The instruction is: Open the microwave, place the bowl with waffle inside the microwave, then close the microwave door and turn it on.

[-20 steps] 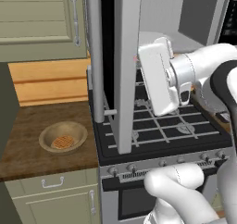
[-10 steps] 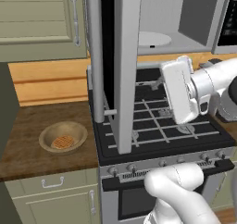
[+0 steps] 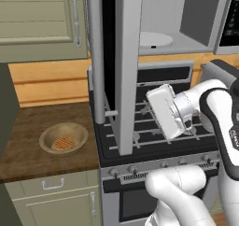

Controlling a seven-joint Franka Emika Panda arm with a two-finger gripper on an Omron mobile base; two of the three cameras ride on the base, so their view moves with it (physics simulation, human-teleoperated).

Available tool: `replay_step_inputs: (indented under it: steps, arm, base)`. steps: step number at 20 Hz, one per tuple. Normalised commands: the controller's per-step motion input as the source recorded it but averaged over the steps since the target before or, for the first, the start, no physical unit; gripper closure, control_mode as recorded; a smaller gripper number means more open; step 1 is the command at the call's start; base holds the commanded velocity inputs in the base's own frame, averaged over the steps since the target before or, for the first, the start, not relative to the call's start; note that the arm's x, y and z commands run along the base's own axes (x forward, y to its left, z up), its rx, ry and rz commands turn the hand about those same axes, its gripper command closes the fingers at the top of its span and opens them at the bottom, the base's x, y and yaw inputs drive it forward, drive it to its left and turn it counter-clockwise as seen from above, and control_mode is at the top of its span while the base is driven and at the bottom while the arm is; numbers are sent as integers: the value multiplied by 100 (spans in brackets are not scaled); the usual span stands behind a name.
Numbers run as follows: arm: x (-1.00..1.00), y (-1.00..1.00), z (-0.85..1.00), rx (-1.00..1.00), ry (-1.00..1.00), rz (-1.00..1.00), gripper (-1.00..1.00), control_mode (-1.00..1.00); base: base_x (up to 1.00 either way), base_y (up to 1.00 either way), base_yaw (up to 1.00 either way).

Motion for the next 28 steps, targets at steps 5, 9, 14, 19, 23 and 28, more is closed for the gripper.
replay_step_inputs:
  steps: [5,9,14,19,23,28]
  arm:
    - [35,49,-83,-3,0,1,-100,-100]
    - [27,57,-66,-4,0,3,-100,-100]
    - [41,45,-35,-1,0,0,-100,-100]
    - [55,60,-23,-1,0,0,-100,-100]
    - [62,58,-25,-8,4,-1,-100,-100]
    - [70,8,-31,-1,2,0,-100,-100]
  base:
    - [0,0,0]
    - [0,0,0]
    - [0,0,0]
    - [0,0,0]
    - [0,0,0]
    - [0,0,0]
